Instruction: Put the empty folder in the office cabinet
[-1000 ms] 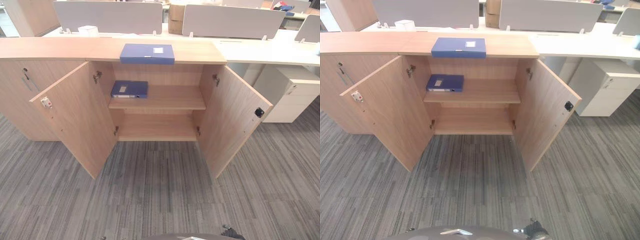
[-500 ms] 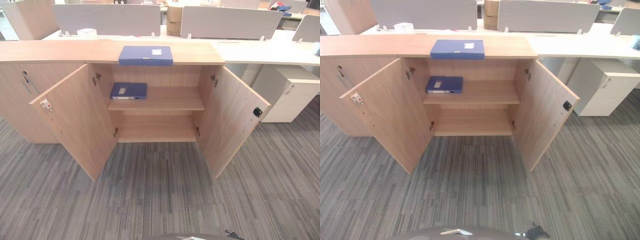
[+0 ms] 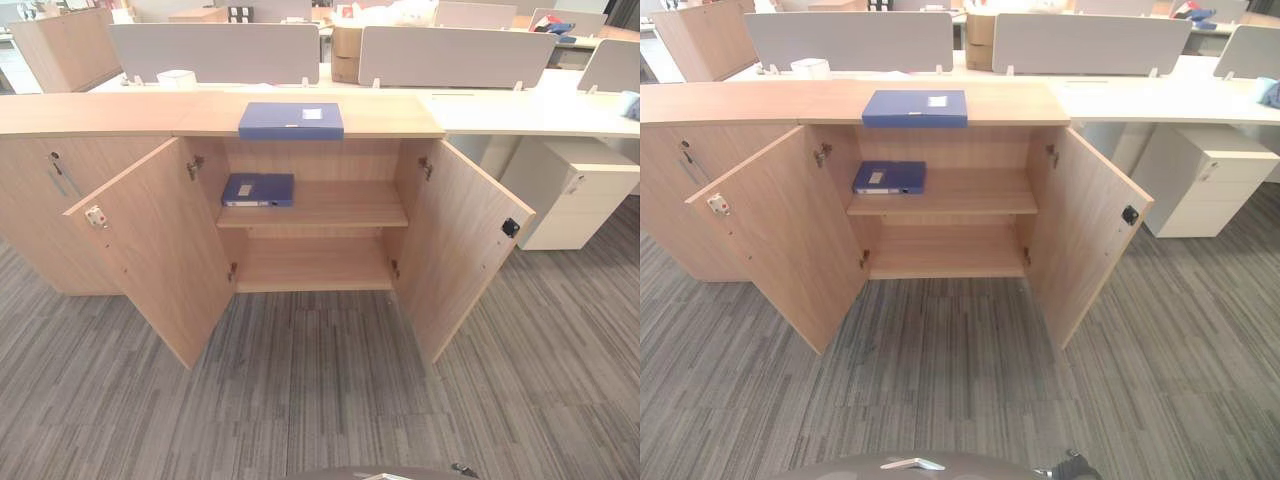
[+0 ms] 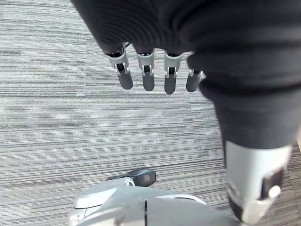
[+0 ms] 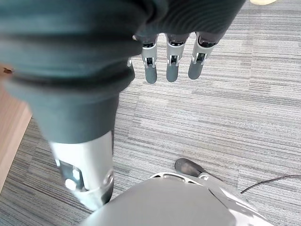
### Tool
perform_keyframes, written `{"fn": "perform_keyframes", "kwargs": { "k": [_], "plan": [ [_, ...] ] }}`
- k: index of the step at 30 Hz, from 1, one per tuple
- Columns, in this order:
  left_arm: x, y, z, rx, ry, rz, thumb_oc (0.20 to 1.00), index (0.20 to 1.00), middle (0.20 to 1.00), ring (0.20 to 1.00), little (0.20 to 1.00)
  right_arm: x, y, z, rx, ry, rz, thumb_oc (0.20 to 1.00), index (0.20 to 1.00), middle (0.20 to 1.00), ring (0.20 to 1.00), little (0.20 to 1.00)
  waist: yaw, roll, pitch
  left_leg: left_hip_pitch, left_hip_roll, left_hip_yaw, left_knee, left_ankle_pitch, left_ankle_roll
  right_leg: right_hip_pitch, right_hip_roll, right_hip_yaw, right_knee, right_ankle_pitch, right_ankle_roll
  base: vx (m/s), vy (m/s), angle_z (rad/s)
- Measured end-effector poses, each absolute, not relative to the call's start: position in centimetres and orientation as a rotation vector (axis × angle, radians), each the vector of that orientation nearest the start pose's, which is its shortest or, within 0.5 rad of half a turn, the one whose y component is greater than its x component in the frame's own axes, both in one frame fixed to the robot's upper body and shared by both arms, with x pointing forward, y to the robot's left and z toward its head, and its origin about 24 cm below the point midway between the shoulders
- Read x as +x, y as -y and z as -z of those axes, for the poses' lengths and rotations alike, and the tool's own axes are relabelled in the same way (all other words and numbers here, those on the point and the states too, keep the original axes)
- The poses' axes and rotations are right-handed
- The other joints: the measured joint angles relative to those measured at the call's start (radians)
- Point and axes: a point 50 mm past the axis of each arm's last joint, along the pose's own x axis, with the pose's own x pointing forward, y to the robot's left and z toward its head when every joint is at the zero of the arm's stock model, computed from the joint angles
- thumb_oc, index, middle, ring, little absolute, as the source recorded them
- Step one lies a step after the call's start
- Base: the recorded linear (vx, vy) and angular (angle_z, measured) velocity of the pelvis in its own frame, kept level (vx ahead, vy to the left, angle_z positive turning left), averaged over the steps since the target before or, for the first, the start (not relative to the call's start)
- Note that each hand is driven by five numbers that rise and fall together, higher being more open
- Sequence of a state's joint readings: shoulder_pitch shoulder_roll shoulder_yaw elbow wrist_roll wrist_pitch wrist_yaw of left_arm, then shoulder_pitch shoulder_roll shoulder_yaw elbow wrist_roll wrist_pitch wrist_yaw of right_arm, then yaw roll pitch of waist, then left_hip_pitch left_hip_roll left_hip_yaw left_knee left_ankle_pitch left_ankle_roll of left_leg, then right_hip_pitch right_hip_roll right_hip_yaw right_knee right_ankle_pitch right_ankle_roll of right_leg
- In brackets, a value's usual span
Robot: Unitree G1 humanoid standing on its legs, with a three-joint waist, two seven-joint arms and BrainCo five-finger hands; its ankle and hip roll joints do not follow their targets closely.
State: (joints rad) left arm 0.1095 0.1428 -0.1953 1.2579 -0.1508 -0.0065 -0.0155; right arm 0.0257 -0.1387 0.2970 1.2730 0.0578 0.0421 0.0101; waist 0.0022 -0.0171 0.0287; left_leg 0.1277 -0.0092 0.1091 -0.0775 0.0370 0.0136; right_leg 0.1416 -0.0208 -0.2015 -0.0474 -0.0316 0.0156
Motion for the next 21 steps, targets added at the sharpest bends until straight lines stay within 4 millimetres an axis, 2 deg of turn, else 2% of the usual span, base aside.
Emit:
{"fn": "perform_keyframes", "kwargs": {
  "k": [15,21],
  "plan": [
    [3.05,-19.24,17.75,0.081,-1.383,-0.019,1.0,1.0,1.0,1.0,1.0,5.62,18.9,17.66,-0.232,-1.378,-0.1,1.0,1.0,1.0,1.0,1.0,0.0,0.016,-0.002,-0.008,0.0,-0.001,-0.007,-0.006,-0.009,0.0,0.0,-0.001,-0.002,-0.001,0.0,0.0,-0.002,0.0],
    [2.71,-19.36,17.79,0.083,-1.399,-0.024,1.0,1.0,1.0,1.0,1.0,5.61,18.92,17.66,-0.231,-1.378,-0.098,1.0,1.0,1.0,1.0,1.0,0.0,0.012,0.0,-0.01,0.003,0.0,-0.001,-0.009,-0.013,-0.002,0.003,-0.001,-0.004,-0.001,-0.001,0.03,-0.027,0.0]
  ]
}}
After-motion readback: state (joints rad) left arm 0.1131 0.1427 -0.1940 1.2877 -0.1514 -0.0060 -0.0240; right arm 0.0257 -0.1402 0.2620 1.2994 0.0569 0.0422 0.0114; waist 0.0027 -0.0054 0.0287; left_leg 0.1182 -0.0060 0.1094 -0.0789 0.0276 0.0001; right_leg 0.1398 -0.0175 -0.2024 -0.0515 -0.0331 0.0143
